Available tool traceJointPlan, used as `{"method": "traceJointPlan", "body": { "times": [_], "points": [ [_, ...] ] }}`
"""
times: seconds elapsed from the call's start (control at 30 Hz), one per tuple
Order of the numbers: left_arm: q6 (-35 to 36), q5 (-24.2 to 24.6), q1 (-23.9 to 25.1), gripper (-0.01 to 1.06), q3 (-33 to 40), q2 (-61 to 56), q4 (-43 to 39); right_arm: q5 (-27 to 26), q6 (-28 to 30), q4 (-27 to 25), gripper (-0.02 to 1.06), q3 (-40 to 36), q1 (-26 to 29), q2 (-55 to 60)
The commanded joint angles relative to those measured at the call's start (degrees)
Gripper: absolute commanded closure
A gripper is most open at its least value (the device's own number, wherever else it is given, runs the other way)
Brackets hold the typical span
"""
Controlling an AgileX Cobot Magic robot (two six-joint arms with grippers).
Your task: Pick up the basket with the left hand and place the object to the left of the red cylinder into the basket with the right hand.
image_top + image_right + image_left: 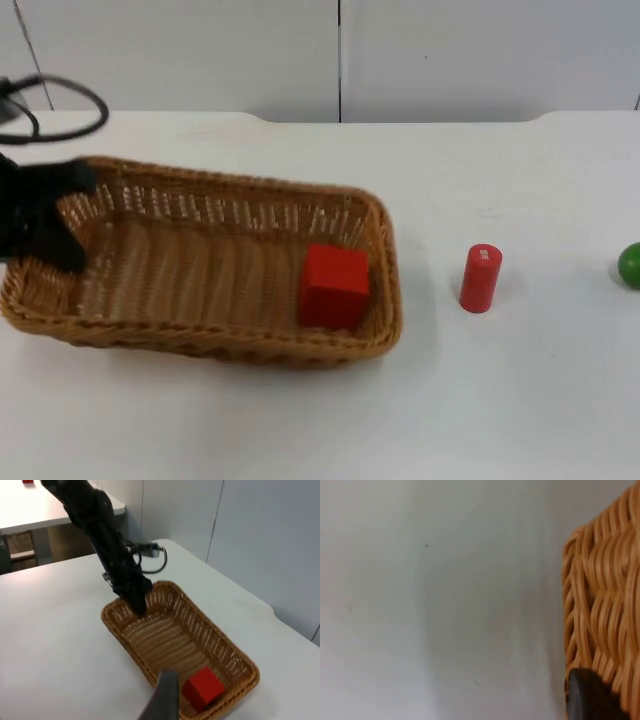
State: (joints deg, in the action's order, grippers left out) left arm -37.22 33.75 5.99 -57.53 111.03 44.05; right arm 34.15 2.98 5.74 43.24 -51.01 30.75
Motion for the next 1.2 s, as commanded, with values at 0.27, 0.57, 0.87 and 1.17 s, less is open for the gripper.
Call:
{"method": "traceJointPlan", "body": {
  "times": [0.27,0.57,0.87,1.17],
  "points": [
    [-1.6,0.0,0.1,0.70,-3.8,4.9,2.4,-0.5,-1.0,0.1,0.29,-0.4,-0.1,-0.2],
    [-1.4,0.2,0.1,0.00,-6.2,0.5,-3.7,0.1,-1.0,0.1,0.29,-0.4,-0.1,-0.2],
    [8.1,-1.3,0.1,0.00,-8.0,-18.4,-13.5,0.4,-1.0,0.1,0.29,-0.4,-0.1,-0.2],
    [9.3,4.8,0.1,0.00,-7.8,-35.3,-12.4,0.8,-1.0,0.1,0.29,-0.4,-0.1,-0.2]
  ]
}}
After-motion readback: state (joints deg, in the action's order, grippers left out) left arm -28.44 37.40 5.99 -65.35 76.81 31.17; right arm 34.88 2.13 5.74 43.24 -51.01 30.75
